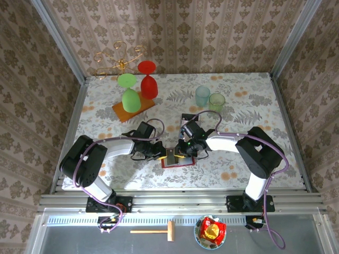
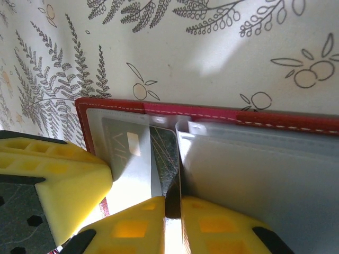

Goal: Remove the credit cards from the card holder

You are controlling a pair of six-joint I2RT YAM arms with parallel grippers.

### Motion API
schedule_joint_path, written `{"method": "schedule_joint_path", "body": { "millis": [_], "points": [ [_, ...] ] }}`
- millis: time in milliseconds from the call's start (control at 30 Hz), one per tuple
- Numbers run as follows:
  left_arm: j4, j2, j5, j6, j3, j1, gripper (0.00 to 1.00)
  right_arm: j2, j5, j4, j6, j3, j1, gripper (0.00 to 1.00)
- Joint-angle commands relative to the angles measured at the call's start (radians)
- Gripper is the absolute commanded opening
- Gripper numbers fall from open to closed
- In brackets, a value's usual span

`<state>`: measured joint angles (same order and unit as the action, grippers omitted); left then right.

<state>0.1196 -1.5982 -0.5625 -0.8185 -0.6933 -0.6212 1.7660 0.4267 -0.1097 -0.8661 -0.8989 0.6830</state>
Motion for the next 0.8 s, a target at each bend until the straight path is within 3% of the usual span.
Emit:
{"method": "schedule_joint_path", "body": {
  "millis": [0,767],
  "points": [
    [0.009,-0.021,-0.006,-0.009,0.006,-0.002,0.09,-0.023,0.004,0.008,-0.006,0.022,-0.008,0.12],
    [0.022,-0.025,-0.006,-0.003,-0.007,-0.002,0.09,-0.142,-0.106,-0.161,0.103,0.027,-0.054,0.09]
  ]
}}
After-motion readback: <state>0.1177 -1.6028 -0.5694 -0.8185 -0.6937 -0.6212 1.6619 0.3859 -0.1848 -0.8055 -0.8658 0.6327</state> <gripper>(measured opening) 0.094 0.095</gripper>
